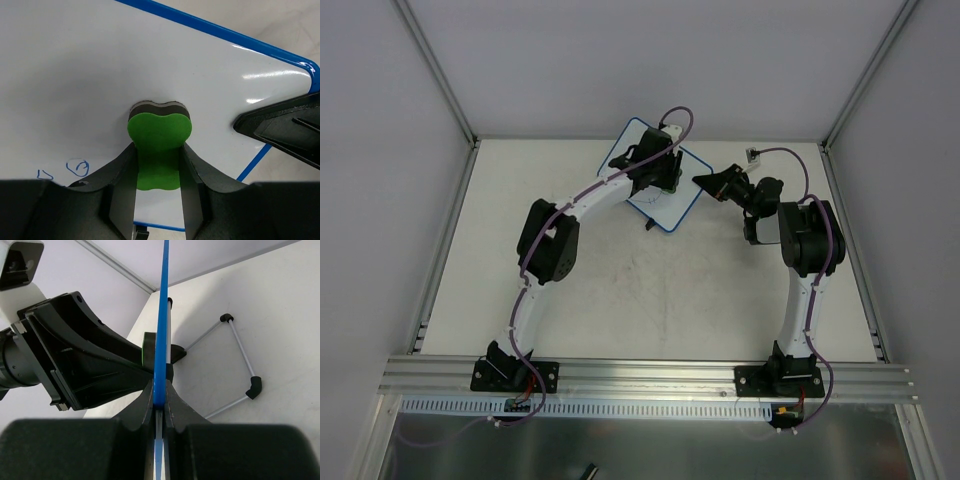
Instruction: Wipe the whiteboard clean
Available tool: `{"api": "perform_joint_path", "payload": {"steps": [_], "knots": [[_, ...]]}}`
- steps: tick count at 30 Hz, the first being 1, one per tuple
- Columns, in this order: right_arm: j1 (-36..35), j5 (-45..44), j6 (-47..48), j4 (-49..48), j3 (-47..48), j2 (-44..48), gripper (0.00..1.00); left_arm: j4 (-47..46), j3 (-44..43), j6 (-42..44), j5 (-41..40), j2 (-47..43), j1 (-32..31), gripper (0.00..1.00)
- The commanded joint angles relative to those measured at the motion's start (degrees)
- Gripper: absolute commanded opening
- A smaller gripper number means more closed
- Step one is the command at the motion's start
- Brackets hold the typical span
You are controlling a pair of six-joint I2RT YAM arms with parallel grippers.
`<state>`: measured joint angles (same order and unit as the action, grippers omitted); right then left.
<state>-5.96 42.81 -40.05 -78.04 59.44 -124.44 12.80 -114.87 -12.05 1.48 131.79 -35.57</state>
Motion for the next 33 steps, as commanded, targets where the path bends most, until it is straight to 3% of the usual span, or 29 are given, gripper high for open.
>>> {"api": "perform_joint_path", "payload": {"steps": [1,7,12,16,24,33], "knots": [[-5.21,10.02,1.47,-9.76,0.5,-0.54,0.0,-0.23,0.26,4.23,-0.24,4.88,-1.87,0.0],[-5.29,10.02,1.38,-9.76,0.5,-0.45,0.0,-0.14,2.27,-2.96,-4.73,3.92,-0.29,0.02],[-5.29,10.1,1.47,-9.76,0.33,-0.27,0.0,-0.05,5.44,-17.17,5.97,4.18,7.34,0.01],[-5.29,9.93,1.29,-9.76,0.33,-0.27,0.0,-0.05,6.85,-22.3,12.06,5.23,10.52,0.0],[-5.29,9.93,1.29,-9.76,0.06,0.08,0.0,-0.23,12.91,-30.38,12.4,3.65,14.91,0.0],[-5.29,9.58,1.29,-9.76,0.06,0.25,0.0,-0.23,19.24,-39.17,8.37,-0.2,15.71,0.0]]}}
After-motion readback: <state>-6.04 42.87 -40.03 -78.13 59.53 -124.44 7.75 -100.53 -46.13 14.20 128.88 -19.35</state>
